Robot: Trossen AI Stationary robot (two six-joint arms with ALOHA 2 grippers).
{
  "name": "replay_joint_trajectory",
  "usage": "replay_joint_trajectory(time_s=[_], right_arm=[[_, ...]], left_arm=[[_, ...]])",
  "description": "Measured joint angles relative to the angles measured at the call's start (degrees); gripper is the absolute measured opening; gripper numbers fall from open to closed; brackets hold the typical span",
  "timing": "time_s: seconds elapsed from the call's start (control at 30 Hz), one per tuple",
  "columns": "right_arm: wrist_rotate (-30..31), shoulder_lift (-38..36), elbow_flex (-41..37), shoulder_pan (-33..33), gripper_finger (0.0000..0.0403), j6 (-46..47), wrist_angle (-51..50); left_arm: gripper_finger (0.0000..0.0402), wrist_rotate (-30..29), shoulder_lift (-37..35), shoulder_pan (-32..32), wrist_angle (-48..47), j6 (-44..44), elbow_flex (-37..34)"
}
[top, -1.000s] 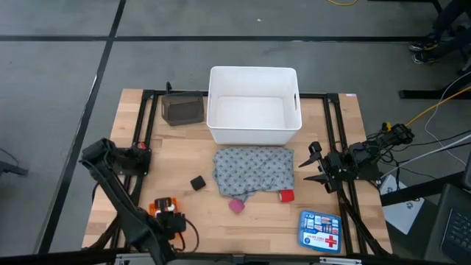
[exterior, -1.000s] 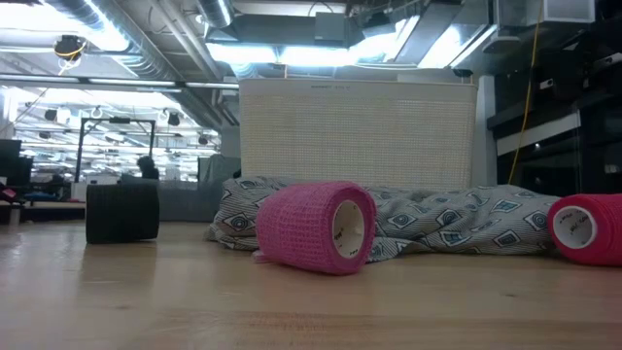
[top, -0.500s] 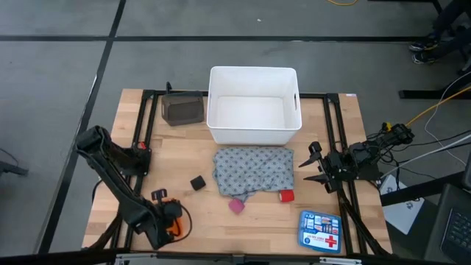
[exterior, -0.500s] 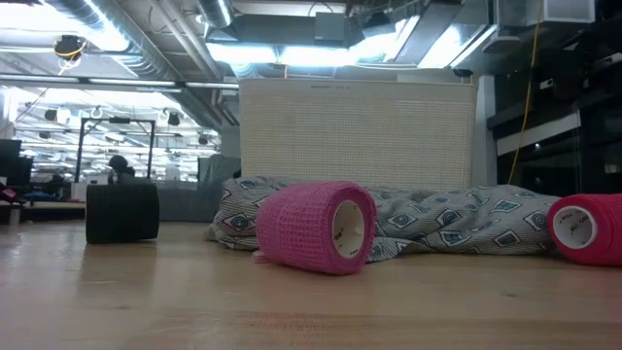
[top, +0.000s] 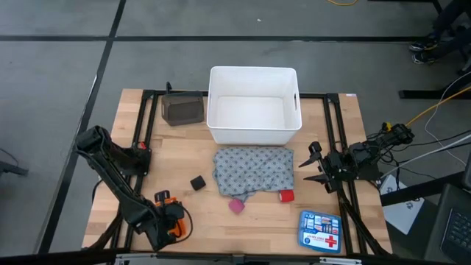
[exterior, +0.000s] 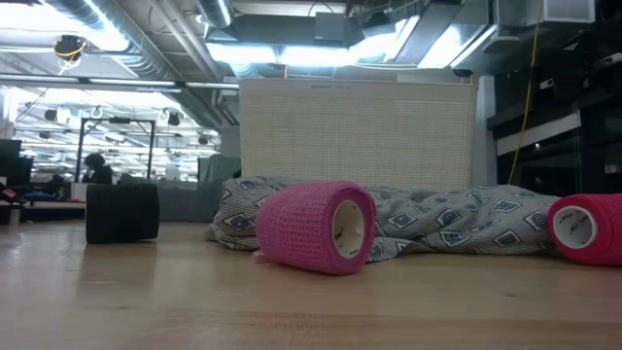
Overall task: Pick & Place Medicine items
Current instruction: Put the yellow pill bottle into the orange bin
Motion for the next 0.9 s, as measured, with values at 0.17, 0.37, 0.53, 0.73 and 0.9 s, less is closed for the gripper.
replay_joint_trajectory(time_s=[0.17,0.37,0.53,0.73,0.9], right_arm=[[0.00,0.01,0.00,0.00,0.0224,0.00,0.01],[0.00,0.01,0.00,0.00,0.0224,0.00,0.01],[0.00,0.01,0.00,0.00,0.0224,0.00,-0.01],[0.00,0.01,0.00,0.00,0.0224,0.00,-0.01],[0.00,0.01,0.00,0.00,0.0224,0.00,0.01]], left_arm=[[0.0100,-0.26,0.17,0.00,-1.15,-0.92,0.00],[0.0100,1.11,3.16,-0.01,-1.36,-0.90,0.00],[0.0100,2.08,4.93,-0.02,0.34,-0.54,0.08],[0.0100,2.80,4.94,0.22,0.95,-0.40,0.09],[0.0108,3.03,4.98,0.22,1.02,-0.42,0.07]])
